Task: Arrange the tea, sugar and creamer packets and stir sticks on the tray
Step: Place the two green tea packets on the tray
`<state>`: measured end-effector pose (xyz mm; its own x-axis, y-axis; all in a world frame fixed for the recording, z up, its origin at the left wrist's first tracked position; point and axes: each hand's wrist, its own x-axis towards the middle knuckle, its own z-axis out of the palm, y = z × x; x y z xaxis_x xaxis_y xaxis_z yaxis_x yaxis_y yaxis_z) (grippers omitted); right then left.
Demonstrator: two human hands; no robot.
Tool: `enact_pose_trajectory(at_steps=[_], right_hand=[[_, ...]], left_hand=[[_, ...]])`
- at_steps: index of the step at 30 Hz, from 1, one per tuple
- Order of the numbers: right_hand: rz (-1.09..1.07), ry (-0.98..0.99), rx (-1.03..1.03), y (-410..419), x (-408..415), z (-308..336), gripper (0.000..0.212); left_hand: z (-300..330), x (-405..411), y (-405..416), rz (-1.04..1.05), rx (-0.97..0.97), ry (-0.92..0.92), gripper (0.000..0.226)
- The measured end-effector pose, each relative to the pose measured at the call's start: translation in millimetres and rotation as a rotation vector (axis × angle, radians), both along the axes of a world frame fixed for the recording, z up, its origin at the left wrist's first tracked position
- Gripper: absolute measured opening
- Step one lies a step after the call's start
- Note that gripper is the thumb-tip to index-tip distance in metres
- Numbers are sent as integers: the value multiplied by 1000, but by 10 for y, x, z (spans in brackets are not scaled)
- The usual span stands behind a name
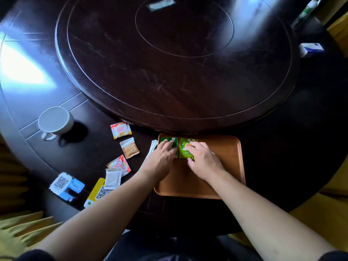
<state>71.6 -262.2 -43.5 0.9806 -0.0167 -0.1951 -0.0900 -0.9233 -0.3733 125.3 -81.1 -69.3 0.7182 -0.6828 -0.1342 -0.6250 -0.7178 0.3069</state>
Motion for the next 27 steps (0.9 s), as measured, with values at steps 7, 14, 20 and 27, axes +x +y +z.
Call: enact_pose_trajectory(at_steps=[7, 14, 20, 27], right_hand=[[22, -5, -19, 2, 60, 4, 49], [8, 10, -35, 34, 73, 12, 49], [-23, 28, -11, 52, 57, 40, 49], [-88, 12, 28, 157, 14, 122, 42]], left_hand=[[58, 34, -32, -2, -55, -52, 54], [87, 42, -37, 7, -69, -39, 48], [138, 48, -24, 1, -147, -57, 36], [336, 37, 407, 160, -240, -30, 41]])
